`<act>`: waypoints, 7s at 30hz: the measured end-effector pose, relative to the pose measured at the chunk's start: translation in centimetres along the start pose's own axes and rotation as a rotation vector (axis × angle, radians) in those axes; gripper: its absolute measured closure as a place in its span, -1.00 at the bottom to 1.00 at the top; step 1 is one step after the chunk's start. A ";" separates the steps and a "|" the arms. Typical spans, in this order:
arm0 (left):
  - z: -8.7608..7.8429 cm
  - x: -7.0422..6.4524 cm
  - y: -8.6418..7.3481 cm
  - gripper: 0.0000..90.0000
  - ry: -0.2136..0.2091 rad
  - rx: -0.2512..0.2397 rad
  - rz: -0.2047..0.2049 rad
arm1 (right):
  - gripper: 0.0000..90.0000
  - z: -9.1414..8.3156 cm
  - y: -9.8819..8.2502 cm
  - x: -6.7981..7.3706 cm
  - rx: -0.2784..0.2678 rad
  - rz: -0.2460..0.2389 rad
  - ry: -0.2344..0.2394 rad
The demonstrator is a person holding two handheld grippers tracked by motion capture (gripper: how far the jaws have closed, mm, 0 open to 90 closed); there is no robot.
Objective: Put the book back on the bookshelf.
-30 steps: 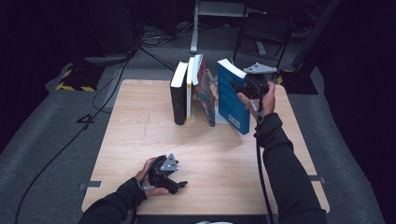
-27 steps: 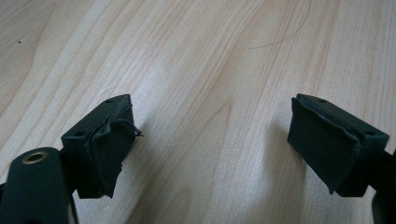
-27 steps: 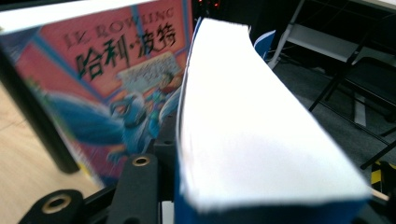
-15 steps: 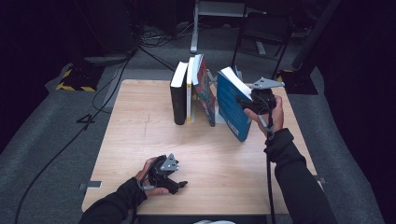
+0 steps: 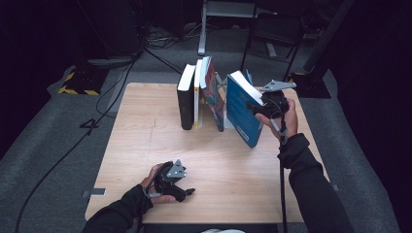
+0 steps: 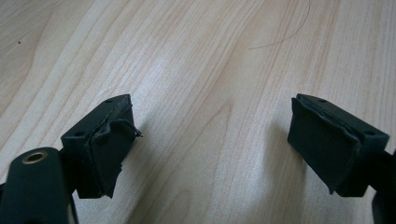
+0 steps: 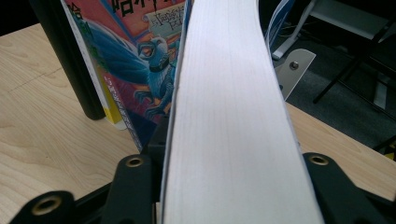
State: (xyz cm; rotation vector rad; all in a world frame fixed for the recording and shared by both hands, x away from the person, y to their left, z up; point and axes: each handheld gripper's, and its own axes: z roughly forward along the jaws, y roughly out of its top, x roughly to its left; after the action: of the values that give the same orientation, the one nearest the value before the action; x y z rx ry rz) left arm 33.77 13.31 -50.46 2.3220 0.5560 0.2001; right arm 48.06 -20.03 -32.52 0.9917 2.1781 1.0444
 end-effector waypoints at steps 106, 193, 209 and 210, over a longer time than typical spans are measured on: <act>0.0 0.0 0.0 -0.67 -0.021 0.001 0.021 | 0.31 4.5 4.4 -2.0 -0.159 0.114 -0.099; 0.2 0.2 0.2 -0.67 -0.030 0.001 0.029 | 0.32 9.6 -9.5 2.3 -0.060 0.266 -0.121; 0.2 0.2 0.2 -0.67 -0.029 0.000 0.028 | 0.25 9.3 -9.6 1.5 -0.033 0.215 -0.123; 0.2 0.1 0.2 -0.67 -0.029 0.000 0.029 | 0.21 9.1 -9.6 1.4 -0.034 0.215 -0.127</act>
State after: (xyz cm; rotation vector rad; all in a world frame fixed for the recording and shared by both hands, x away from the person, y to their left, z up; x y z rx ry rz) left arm 34.01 13.16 -50.46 2.3304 0.5089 0.1797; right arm 49.94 -19.10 -45.65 1.2622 1.9785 1.0787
